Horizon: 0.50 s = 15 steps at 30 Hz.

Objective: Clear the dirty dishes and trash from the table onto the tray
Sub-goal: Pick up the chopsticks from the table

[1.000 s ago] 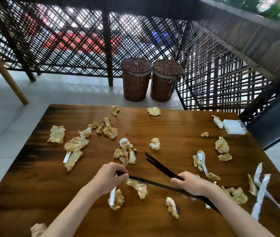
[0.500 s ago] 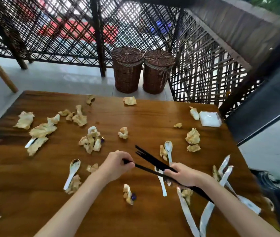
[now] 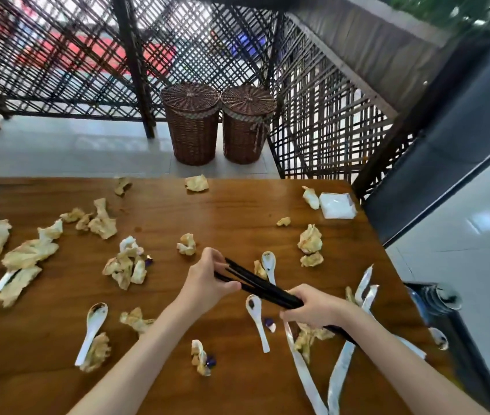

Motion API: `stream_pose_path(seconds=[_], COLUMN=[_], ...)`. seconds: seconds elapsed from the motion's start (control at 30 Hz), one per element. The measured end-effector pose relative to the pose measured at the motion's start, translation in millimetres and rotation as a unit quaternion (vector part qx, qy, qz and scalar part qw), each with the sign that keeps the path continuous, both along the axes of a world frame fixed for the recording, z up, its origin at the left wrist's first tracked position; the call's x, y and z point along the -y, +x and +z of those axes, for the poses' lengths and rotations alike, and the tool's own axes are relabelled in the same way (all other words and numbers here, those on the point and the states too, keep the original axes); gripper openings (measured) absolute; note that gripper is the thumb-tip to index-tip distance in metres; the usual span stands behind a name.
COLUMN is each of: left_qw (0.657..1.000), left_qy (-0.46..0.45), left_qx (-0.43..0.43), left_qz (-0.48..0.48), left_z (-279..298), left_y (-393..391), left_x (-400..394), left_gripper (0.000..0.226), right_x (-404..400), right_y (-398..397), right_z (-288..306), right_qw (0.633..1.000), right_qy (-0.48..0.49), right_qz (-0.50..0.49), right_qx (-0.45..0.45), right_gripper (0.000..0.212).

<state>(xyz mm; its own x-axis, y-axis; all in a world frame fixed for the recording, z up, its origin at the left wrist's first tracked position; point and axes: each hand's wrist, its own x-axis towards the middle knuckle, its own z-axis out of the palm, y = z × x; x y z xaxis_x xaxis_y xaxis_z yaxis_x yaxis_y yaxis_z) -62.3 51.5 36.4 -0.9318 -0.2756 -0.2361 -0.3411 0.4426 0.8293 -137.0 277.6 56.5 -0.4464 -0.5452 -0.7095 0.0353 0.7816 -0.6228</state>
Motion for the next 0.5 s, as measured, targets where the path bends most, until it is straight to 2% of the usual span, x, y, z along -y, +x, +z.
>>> stream_pose_path(seconds=[0.1,0.2,0.23,0.37,0.5], left_qw=[0.999,0.991,0.987,0.961,0.928], left_qy=[0.045,0.127,0.155,0.253,0.349], left_qx=[0.015,0.031,0.038,0.072,0.068], left_qz=[0.007,0.013,0.025,0.087,0.110], left_z=[-0.6,3.1,4.2,5.8,8.9], left_y=[-12.0,-24.9,-28.5,-44.1,-55.6], left_x=[-0.6,-8.8,-12.8,-37.8,-80.5], left_gripper=[0.058,0.068,0.067,0.039,0.049], right_x=[-2.3,-8.4,-11.1,-30.4,-61.8], right_y=[-4.0,-8.7,-9.4,-11.9,-18.4], right_z=[3.9,7.4,8.4,10.0,7.6], right_qw=[0.999,0.999,0.999,0.999,0.998], right_qy=[0.021,0.030,0.031,0.028,0.061], right_qz=[-0.024,-0.027,-0.026,-0.033,-0.002], right_qx=[-0.007,-0.017,-0.019,-0.014,-0.020], right_gripper=[0.009,0.008,0.008,0.009,0.017])
